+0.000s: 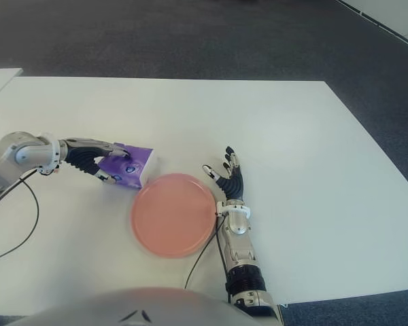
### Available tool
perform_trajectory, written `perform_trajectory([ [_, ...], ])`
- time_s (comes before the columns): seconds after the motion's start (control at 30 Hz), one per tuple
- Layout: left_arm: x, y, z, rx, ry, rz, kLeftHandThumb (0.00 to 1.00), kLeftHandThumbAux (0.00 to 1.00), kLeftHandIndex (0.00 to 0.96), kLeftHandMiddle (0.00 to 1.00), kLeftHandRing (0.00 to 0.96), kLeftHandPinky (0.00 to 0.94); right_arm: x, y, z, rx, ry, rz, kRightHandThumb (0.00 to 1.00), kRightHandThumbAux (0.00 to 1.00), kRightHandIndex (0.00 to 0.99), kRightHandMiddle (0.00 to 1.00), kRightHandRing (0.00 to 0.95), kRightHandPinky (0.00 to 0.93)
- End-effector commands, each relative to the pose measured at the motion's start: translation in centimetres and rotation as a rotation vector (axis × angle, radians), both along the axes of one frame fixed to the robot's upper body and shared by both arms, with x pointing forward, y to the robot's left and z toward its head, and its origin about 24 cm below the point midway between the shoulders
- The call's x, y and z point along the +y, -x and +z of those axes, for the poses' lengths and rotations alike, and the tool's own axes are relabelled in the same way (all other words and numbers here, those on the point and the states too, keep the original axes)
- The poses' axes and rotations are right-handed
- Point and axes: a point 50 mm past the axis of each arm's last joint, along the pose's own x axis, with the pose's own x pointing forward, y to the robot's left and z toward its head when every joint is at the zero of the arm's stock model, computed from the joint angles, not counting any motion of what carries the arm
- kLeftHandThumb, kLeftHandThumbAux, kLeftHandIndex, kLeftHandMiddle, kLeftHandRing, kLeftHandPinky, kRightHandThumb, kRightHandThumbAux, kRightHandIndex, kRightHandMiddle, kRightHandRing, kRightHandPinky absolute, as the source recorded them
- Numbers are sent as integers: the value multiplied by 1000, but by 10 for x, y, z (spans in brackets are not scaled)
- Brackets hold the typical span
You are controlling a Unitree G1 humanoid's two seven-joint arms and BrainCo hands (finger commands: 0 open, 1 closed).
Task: Put the tissue paper into the plate.
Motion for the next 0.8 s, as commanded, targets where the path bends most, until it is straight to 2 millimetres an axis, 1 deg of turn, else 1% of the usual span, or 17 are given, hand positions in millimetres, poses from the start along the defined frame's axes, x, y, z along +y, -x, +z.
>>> perform_trajectory([
  [0.03,2,17,-32,161,-116,-28,0,341,0,0,21,99,-3,21,-31,192,-6,-17,155,725,65,35,3,7],
  [0.2,4,8,-45,132,-152,-21,0,352,0,0,20,92,-3,21,-32,190,2,-11,147,725,60,32,1,5],
  [0.27,7,6,-56,92,-152,-12,0,360,0,0,17,85,-3,21,-32,186,5,-4,139,726,57,30,0,6],
  [0.3,8,6,-58,48,-143,-15,0,362,0,0,16,83,-3,21,-33,184,3,0,137,726,56,29,0,6],
  [0.37,9,7,-57,-28,-125,-24,0,380,0,0,7,55,-3,22,-33,185,0,1,132,729,54,27,0,11],
  [0.57,8,8,-55,-127,-101,-55,17,411,0,0,0,11,-3,22,-33,187,-11,-10,138,741,61,32,5,26],
  [0.8,4,10,-53,-198,-73,-128,47,460,0,0,0,9,-2,21,-32,174,-12,-8,139,752,65,37,11,36],
])
